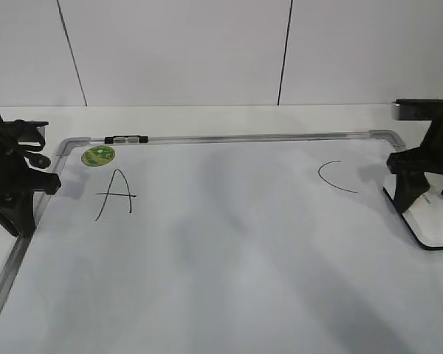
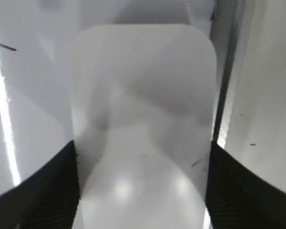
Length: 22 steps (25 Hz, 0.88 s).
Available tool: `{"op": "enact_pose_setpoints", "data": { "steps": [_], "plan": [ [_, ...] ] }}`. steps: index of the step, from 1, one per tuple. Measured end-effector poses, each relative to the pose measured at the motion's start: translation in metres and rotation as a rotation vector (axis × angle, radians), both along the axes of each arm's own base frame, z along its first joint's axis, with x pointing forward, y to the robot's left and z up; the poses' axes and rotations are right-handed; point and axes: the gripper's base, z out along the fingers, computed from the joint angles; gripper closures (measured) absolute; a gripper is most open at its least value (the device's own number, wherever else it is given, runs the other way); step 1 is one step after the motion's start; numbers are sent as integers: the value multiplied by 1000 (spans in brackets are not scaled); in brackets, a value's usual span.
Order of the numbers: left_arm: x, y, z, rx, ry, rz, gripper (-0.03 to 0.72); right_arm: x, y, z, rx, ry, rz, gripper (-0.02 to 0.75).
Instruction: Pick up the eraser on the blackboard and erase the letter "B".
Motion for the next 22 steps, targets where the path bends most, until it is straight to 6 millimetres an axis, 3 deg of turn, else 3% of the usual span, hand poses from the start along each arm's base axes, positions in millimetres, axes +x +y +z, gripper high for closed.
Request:
{"op": "enact_pose_setpoints", "data": {
  "steps": [22],
  "plan": [
    [0,0,0,0,0,-2,639,1,-1,0,-16,-7,3,203]
  ]
}}
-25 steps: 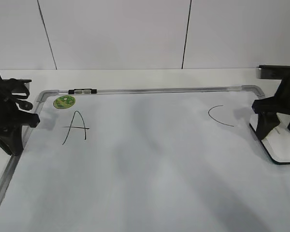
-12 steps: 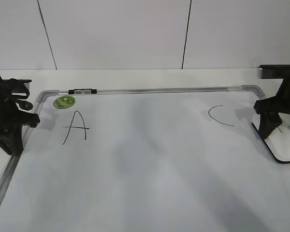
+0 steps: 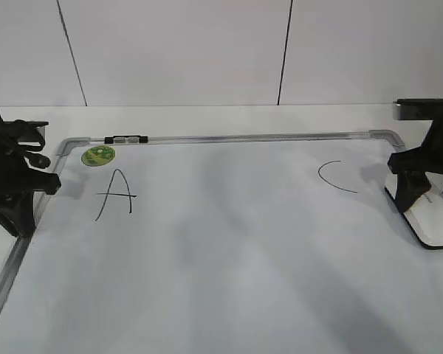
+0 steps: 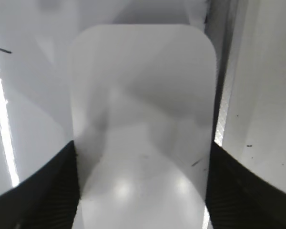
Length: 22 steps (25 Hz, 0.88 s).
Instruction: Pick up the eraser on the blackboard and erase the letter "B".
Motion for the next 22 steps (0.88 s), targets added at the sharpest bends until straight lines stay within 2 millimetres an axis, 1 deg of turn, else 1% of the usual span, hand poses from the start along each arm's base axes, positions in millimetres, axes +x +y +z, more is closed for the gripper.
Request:
{"op": "enact_pose_setpoints", "data": {
  "steps": [5,13,22],
  "plan": [
    [0,0,0,0,0,0,639,0,0,0,0,0,0,202],
    [0,0,0,0,0,0,639,0,0,0,1,3,-29,176],
    [0,0,0,0,0,0,639,-1,0,0,1,14,-33,176]
  ]
}}
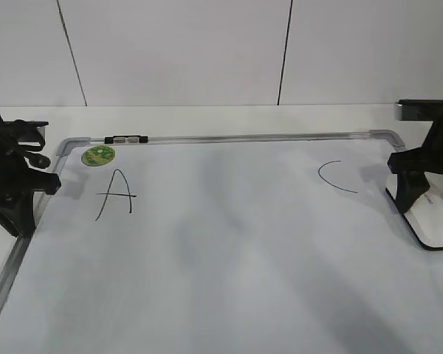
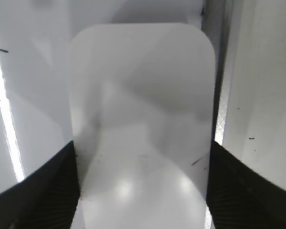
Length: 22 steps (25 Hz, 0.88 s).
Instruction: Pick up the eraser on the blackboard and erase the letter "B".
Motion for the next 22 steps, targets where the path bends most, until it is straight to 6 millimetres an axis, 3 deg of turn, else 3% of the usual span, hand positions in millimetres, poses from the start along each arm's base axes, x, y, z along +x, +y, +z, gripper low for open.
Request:
{"op": "enact_pose_setpoints", "data": {
  "steps": [9,17,22],
  "plan": [
    [0,0,0,0,0,0,639,0,0,0,0,1,0,171],
    [0,0,0,-2,0,1,639,-2,0,1,1,20,-5,88],
    [0,0,0,-2,0,1,638,4,0,16,2,25,-15,87]
  ]
}}
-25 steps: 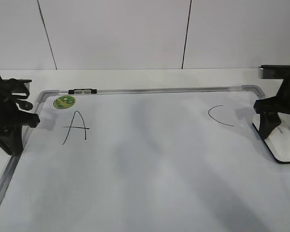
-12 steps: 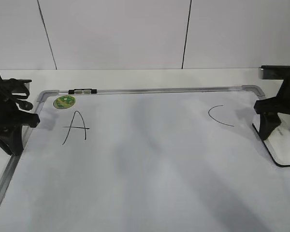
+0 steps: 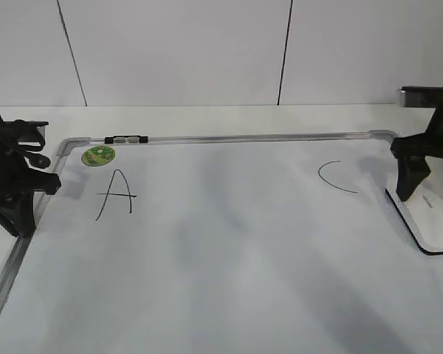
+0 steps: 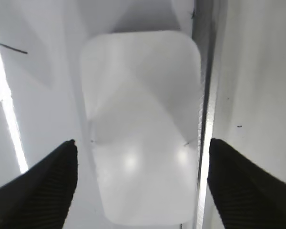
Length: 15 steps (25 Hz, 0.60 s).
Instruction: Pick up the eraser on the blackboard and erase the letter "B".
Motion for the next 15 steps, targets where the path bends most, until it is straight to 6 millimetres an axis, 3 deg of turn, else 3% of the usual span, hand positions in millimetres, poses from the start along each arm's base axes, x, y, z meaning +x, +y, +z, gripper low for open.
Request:
{"op": "enact_pose_setpoints", "data": {
  "steps": [7,13,15],
  "plan": [
    [0,0,0,0,0,0,637,18,1,33,11,-103,-33,93],
    [0,0,0,-1,0,-6,621,15,4,46,47,-132,-52,139],
    [0,0,0,-1,-1,-13,584,14,4,51,47,-144,-51,145]
  ]
}}
